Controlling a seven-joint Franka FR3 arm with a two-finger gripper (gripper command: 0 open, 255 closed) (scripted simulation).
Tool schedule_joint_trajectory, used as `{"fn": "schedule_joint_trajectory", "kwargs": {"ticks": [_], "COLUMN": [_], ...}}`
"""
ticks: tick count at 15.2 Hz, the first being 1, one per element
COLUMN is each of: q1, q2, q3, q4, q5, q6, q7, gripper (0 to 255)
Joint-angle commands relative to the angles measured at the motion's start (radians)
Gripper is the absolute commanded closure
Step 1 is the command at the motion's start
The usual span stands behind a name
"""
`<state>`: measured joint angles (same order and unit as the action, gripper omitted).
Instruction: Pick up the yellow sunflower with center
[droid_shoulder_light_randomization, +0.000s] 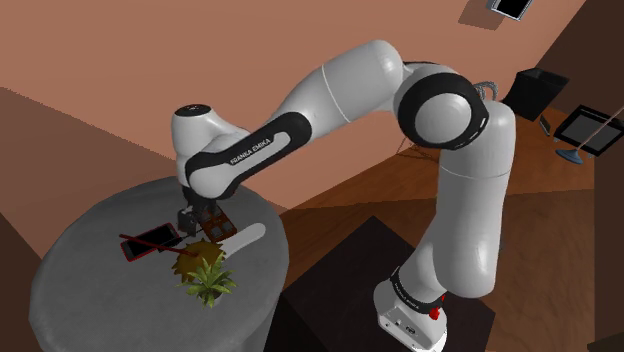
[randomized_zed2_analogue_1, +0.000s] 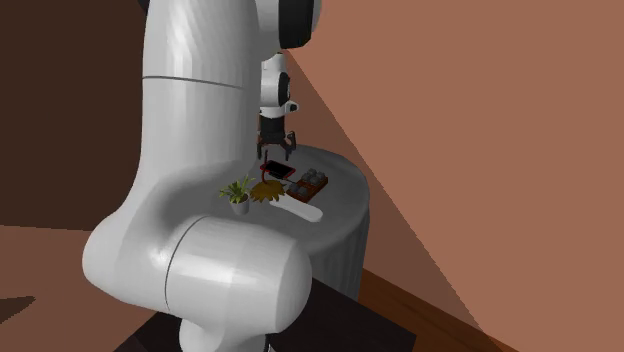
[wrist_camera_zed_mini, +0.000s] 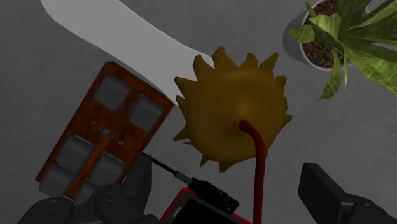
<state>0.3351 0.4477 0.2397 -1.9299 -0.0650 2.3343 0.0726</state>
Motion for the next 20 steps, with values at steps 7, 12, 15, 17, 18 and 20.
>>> {"fn": "schedule_joint_trajectory", "kwargs": {"ticks": [7,12,15,17,18,20], "q1": [0.105,0.112,0.115,0.115,0.114,0.114], "q2": [0.295,0.342,0.368,0.368,0.367,0.367], "q3": [-0.008,-0.017,-0.021,-0.021,-0.021,-0.021], "q4": [0.329,0.338,0.344,0.344,0.343,0.342], "q5": [-0.068,-0.077,-0.081,-0.081,-0.081,-0.081], "q6": [-0.026,0.013,0.032,0.032,0.032,0.033], "q7": [0.024,0.026,0.027,0.027,0.026,0.026], "gripper": [0,0,0,0,255,255]}}
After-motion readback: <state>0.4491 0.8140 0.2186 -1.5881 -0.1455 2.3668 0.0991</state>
